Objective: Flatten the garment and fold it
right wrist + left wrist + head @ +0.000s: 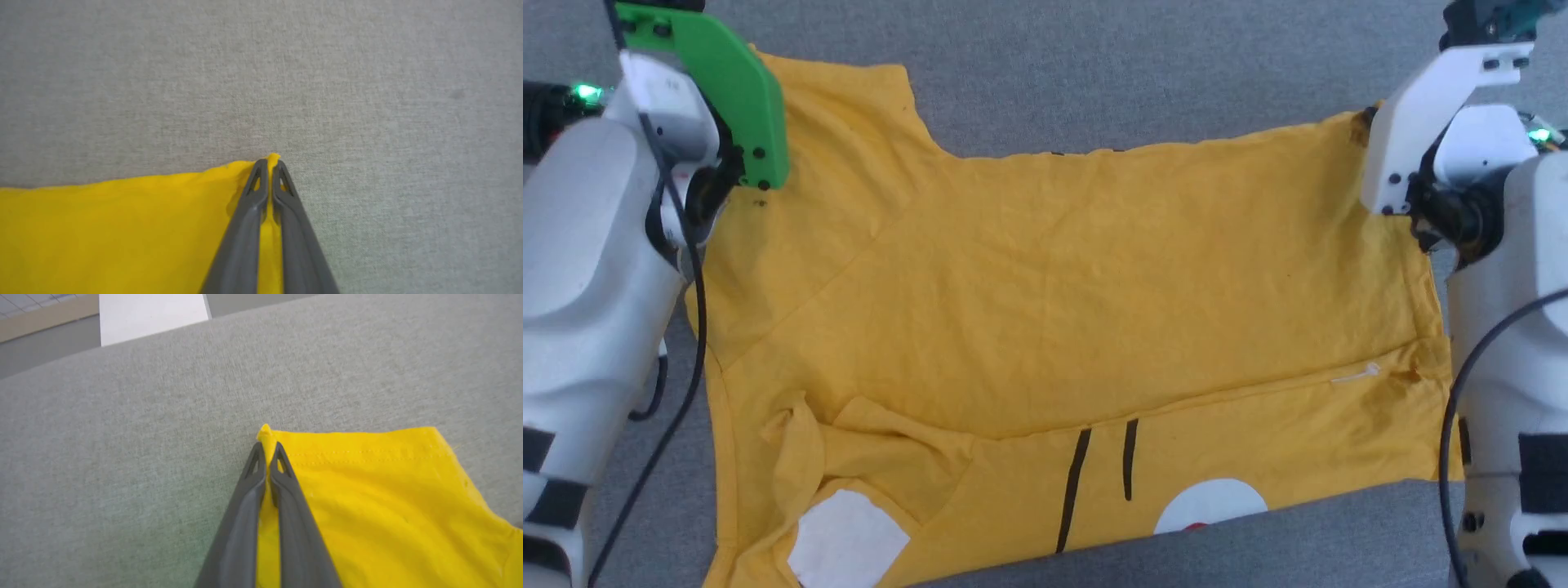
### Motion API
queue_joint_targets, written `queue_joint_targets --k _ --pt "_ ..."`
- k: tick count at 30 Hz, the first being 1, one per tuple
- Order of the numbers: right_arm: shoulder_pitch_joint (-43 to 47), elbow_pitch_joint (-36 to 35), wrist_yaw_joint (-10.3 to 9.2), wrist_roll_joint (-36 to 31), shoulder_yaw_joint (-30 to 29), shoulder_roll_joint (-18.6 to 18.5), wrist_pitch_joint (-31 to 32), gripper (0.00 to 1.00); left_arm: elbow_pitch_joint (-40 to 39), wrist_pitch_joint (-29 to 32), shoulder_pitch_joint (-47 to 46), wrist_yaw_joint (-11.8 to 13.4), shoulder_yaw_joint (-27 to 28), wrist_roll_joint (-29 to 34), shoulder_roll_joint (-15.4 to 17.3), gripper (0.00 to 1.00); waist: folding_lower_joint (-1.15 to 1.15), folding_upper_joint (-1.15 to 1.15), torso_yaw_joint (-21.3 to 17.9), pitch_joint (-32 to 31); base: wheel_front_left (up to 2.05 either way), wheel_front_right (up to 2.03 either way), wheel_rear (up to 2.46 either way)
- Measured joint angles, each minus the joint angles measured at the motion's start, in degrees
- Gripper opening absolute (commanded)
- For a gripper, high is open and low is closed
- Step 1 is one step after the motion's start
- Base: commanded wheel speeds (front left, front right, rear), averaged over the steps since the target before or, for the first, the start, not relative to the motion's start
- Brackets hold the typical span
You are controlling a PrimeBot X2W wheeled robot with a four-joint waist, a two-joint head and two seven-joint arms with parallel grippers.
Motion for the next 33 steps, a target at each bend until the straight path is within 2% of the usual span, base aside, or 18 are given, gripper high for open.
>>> queue_joint_targets --k 6,13,17,20,23,33 --pt "7.76 -5.23 0.0 4.87 3.93 -1.88 -12.59 0.0 -4.48 -14.58 8.01 -2.25 2.49 -0.53 0.36 0.0 0.0 0.0 0.73 -3.88 0.0 0.0 0.0" --pt "19.6 -9.81 -0.01 10.05 5.81 -5.8 -22.06 0.0 -13.96 -24.64 23.2 -1.0 5.44 -3.78 1.12 0.0 0.0 0.0 2.37 -10.08 0.0 0.0 0.0" --pt "25.58 -11.59 -0.01 11.48 5.63 -7.6 -24.39 0.0 -20.76 -27.14 33.56 1.36 6.88 -6.43 2.18 0.0 -0.01 0.0 3.51 -13.81 0.0 0.0 0.0" --pt "29.14 -12.05 0.0 12.44 4.58 -8.73 -24.82 0.0 -25.13 -27.57 40.83 3.66 7.27 -8.34 2.97 0.0 -0.01 0.0 4.5 -16.3 0.0 0.0 0.0" --pt "32.48 -12.26 -0.01 12.73 4.26 -10.21 -24.16 0.0 -28.33 -27.03 46.56 4.85 6.89 -9.56 3.6 0.0 -0.01 0.0 5.76 -18.28 0.0 0.0 0.0" --pt "39.8 -10.76 -0.01 12.33 5.91 -14.3 -18.45 0.0 -29.27 -25.19 57.34 3.91 2.5 -13.62 2.83 0.0 -0.01 0.0 10.22 -21.99 0.0 0.0 0.0"
